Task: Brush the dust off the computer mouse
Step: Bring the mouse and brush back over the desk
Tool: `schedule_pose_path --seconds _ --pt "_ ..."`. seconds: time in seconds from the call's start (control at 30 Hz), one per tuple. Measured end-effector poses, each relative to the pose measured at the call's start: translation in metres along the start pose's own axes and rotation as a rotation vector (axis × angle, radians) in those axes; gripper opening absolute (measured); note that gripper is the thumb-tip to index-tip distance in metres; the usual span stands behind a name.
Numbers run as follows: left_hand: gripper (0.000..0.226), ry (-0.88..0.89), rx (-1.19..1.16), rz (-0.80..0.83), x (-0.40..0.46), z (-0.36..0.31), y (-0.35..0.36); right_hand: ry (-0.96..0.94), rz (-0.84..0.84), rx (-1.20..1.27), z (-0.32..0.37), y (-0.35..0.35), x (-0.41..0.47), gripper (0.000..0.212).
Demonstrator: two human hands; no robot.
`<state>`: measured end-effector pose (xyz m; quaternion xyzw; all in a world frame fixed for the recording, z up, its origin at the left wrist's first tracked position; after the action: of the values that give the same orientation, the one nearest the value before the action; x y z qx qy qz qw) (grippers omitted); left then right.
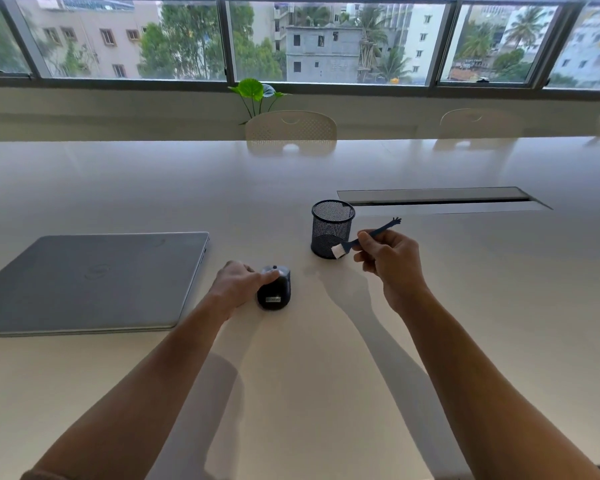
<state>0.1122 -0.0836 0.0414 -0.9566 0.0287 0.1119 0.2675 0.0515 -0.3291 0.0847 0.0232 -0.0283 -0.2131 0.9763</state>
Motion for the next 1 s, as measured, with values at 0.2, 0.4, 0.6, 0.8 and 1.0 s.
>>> schedule_pose_path --seconds 0.2,0.4,0.6,0.8,1.0 --pt "0.053 0.065 0.124 -0.13 -0.001 0.006 -0.005 -0.097 -0.056 -0.141 0.008 0.007 0.03 0.014" --pt "0.024 0.316 0.32 -0.429 0.003 0.027 -0.01 -0.221 -0.137 -0.31 0.02 0.011 0.065 0.008" --pt "0.026 0.389 0.551 -0.397 0.005 0.044 -0.001 -0.291 -0.195 -0.568 0.029 0.031 0.095 0.015" --pt "0.02 0.419 0.562 -0.408 0.003 0.046 -0.003 -0.21 -0.082 -0.823 0.02 0.05 0.109 0.014" --pt "0.018 0.436 0.582 -0.424 0.003 0.045 -0.002 -0.179 -0.089 -0.809 0.017 0.051 0.107 0.02"
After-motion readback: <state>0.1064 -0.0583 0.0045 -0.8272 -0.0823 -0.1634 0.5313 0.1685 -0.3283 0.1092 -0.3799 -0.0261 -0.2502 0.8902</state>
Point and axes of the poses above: each hand's wrist, its own x-axis towards the middle knuckle, its own y-axis out of the palm, z = x × y, the point moved 1 cm from there along x, towards the middle knuckle, and after that the axes turned 1 degree about z, right-handed, at the moved point
